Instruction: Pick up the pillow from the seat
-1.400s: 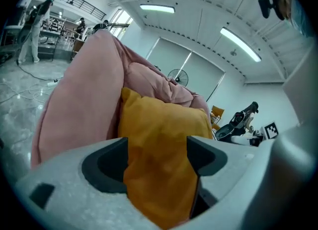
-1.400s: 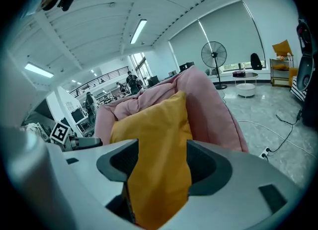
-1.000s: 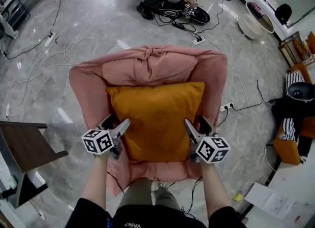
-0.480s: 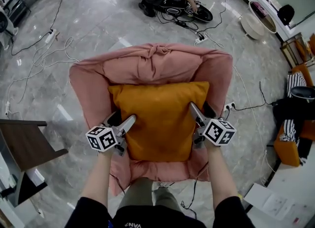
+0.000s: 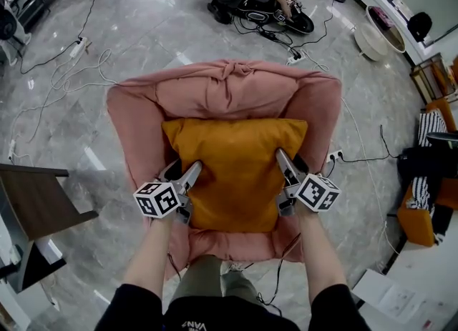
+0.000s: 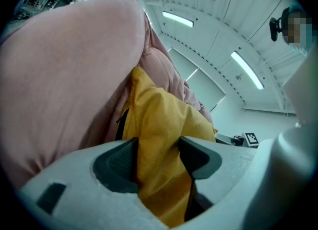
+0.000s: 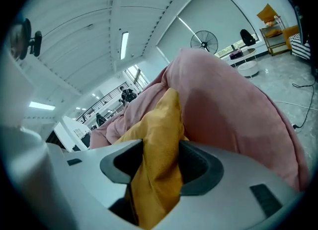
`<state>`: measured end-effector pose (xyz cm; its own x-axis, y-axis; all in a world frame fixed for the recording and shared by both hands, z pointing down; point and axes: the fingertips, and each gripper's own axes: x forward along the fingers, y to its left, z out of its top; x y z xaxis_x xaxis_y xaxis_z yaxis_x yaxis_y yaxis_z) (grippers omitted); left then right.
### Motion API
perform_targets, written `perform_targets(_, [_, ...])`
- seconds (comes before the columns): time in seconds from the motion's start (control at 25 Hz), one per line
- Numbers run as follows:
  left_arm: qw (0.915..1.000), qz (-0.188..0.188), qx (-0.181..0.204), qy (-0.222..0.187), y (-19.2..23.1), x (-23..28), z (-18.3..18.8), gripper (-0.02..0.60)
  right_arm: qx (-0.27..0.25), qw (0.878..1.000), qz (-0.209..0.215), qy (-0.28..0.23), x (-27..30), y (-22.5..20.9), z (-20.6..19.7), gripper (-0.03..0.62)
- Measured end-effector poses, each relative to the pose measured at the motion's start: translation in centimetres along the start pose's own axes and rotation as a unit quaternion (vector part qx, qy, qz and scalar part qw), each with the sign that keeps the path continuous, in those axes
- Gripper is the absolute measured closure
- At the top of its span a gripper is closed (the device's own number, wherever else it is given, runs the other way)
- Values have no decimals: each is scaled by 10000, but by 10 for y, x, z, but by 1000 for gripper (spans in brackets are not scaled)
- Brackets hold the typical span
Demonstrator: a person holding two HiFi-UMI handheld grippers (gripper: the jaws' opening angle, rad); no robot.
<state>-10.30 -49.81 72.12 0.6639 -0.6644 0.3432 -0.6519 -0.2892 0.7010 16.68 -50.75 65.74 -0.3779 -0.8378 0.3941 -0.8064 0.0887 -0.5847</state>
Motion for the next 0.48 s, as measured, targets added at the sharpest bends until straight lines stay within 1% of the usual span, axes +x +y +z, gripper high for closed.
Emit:
perform_targets(0.12, [9998, 67, 76, 152, -2, -5, -3, 349, -289, 9995, -109, 102, -7, 6, -6, 404])
perform_targets(0.24, [9994, 143, 148, 278, -6, -11, -7, 382, -555, 9980, -259, 173, -17, 11, -13, 438])
perform_targets(0.48, [9981, 245, 333, 460, -18, -25, -17, 428, -682, 9963, -394, 348, -39, 15, -25, 477])
